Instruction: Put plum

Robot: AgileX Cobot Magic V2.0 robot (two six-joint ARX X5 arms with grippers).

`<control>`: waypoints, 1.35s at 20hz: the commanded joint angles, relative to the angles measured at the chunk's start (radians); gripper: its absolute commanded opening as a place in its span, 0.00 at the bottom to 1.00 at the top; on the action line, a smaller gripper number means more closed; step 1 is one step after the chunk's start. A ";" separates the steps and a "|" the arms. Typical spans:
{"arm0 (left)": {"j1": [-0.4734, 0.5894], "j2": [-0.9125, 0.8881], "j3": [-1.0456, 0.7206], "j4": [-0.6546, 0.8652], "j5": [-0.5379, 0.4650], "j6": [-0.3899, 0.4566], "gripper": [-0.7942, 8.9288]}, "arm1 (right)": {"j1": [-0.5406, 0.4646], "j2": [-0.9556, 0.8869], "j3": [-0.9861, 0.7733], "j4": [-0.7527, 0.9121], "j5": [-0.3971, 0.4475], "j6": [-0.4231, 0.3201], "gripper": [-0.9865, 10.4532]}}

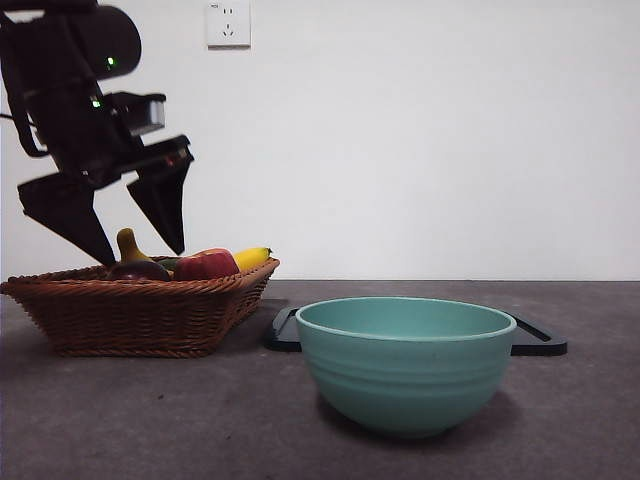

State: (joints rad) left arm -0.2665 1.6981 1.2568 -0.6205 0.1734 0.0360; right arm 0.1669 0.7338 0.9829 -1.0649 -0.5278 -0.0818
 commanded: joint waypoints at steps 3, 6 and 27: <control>-0.005 0.065 0.024 0.022 -0.019 0.012 0.53 | 0.003 0.006 0.018 0.010 -0.003 -0.003 0.48; -0.005 0.090 0.024 0.039 -0.019 0.013 0.53 | 0.003 0.006 0.018 0.013 -0.003 -0.004 0.48; -0.061 -0.092 0.027 -0.039 0.050 -0.008 0.36 | 0.003 0.005 0.018 0.016 -0.003 -0.004 0.48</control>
State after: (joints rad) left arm -0.3241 1.5997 1.2617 -0.6613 0.2138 0.0349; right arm 0.1669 0.7338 0.9829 -1.0580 -0.5278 -0.0818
